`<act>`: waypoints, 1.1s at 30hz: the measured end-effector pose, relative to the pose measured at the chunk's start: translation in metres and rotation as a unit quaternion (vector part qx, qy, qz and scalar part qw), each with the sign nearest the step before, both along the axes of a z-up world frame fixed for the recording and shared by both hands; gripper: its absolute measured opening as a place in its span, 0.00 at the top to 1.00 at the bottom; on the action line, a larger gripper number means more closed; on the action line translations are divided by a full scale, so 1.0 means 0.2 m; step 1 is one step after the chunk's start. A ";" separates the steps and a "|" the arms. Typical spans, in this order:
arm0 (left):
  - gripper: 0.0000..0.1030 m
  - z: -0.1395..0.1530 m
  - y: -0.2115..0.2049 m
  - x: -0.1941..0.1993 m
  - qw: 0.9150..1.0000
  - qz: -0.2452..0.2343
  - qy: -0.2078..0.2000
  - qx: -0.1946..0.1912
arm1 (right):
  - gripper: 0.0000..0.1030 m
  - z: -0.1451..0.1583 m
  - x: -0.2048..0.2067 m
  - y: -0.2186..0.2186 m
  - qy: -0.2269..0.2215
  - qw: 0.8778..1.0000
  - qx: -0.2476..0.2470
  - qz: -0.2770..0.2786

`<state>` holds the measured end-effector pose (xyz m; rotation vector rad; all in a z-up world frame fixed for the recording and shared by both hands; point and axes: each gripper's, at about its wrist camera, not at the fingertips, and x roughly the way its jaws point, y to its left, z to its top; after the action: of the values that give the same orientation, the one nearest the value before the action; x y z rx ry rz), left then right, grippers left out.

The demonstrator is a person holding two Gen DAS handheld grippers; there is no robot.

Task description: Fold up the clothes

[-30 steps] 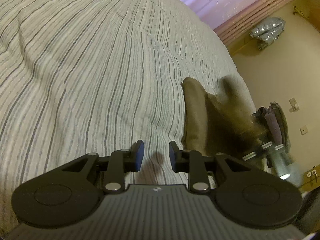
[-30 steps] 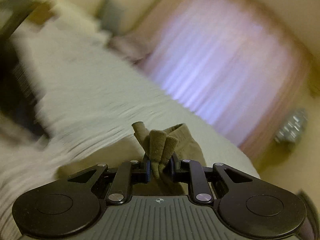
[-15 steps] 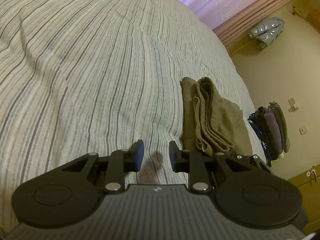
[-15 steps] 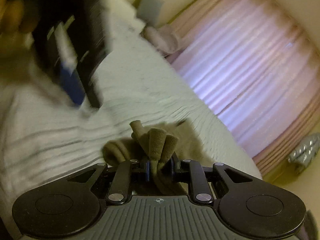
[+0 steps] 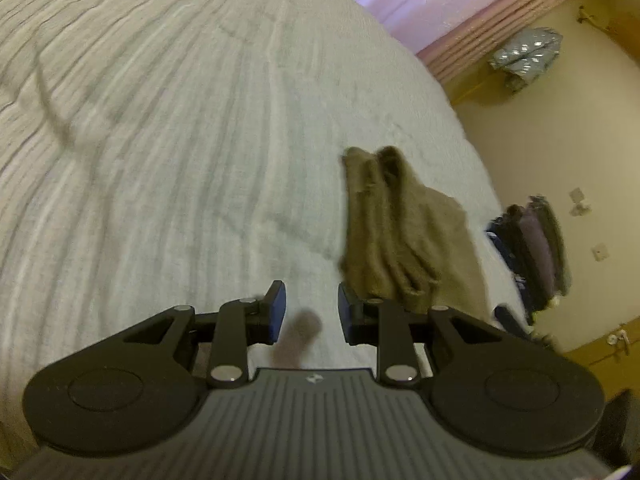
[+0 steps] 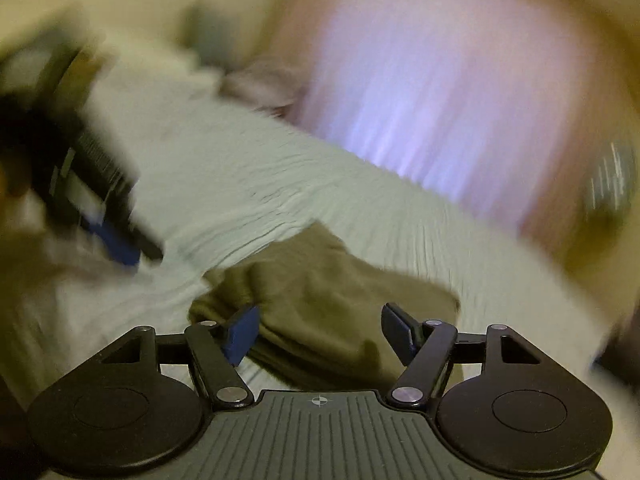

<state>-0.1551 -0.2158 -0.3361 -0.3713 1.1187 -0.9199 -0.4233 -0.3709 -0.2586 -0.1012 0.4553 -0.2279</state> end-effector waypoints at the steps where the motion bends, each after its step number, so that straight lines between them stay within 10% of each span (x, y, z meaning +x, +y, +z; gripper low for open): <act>1: 0.78 0.02 -0.01 -0.01 1.000 -0.006 -0.001 -0.010 | 0.37 0.04 -0.05 -0.07 -0.012 0.998 0.057 -0.030; 4: 0.75 0.08 -0.07 -0.03 0.999 -0.025 -0.007 -0.038 | 0.67 0.09 -0.18 -0.31 -0.051 0.964 0.232 -0.122; 7: 0.75 0.13 -0.18 -0.04 0.998 -0.045 -0.025 -0.048 | 0.67 0.10 -0.25 -0.47 -0.085 0.923 0.336 -0.169; 15: 0.77 0.11 -0.41 -0.18 0.981 -0.075 -0.166 0.059 | 0.68 -0.04 -0.11 -0.48 -0.057 0.933 0.315 -0.165; 28: 0.85 0.08 -0.23 -0.13 0.994 -0.027 -0.108 0.013 | 0.68 -0.07 -0.31 -0.63 -0.140 0.872 0.436 -0.176; 33: 0.85 0.19 -0.27 -0.20 0.987 -0.073 -0.141 -0.023 | 0.68 -0.02 -0.32 -0.61 -0.127 0.891 0.401 -0.173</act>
<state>-0.1945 -0.2707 -0.2971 -0.1899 0.8741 -1.0916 -0.4877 -0.4921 -0.2636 0.8218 0.2742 -0.3810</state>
